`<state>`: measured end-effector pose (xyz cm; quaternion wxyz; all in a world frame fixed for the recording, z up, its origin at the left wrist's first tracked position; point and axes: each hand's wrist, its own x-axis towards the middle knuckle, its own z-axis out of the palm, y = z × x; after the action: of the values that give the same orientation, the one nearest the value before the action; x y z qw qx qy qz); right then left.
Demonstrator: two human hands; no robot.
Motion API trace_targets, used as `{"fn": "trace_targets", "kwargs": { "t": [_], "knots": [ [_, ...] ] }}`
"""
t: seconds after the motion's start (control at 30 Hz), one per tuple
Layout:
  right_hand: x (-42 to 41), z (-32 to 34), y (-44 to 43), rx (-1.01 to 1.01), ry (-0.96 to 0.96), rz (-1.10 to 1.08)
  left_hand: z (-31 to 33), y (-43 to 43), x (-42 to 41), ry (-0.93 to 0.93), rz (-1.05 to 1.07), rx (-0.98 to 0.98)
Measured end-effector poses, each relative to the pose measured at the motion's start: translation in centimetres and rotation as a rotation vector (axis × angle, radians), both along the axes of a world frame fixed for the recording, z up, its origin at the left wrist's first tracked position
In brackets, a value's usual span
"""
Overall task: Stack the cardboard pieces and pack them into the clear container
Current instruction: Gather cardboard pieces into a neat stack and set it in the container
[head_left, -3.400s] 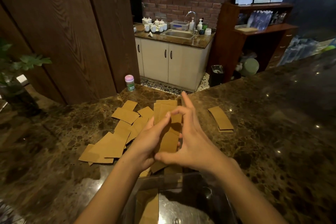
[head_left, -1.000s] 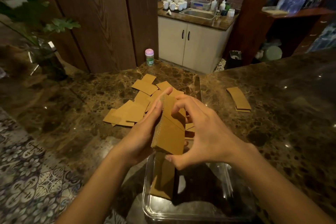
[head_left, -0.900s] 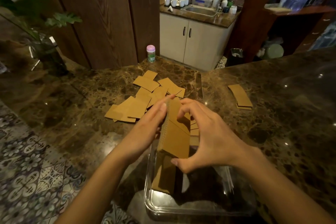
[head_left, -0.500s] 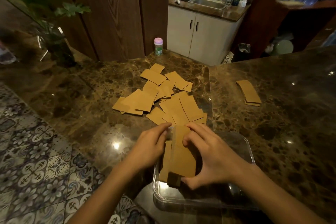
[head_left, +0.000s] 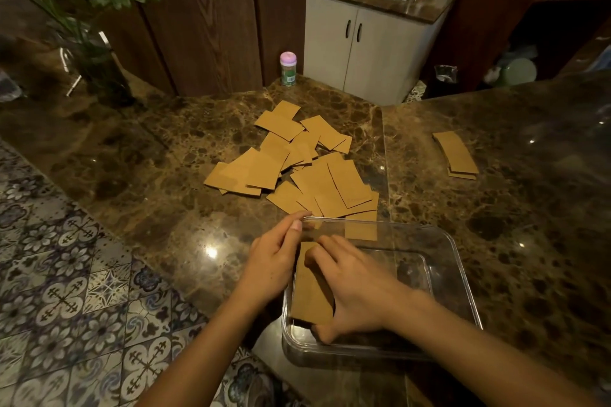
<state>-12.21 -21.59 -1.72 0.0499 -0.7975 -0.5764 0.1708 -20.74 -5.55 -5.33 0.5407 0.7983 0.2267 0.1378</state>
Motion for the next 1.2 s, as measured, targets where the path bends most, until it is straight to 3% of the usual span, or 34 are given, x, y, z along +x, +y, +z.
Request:
{"fn": "trace_targets", "kwargs": {
  "t": [0.63,1.03,1.2],
  "knots": [
    [-1.3,-0.1,-0.3,-0.126,-0.060,-0.096,-0.6,0.1,0.2,-0.001,-0.003,-0.055],
    [-0.6,-1.1,-0.6,-0.062,0.132,-0.180,-0.5,0.1,0.2,-0.015,-0.010,-0.036],
    [-0.4,0.1,-0.8,-0.135,0.145,-0.139,-0.2,0.1,0.1,0.003,-0.017,-0.017]
  ]
}}
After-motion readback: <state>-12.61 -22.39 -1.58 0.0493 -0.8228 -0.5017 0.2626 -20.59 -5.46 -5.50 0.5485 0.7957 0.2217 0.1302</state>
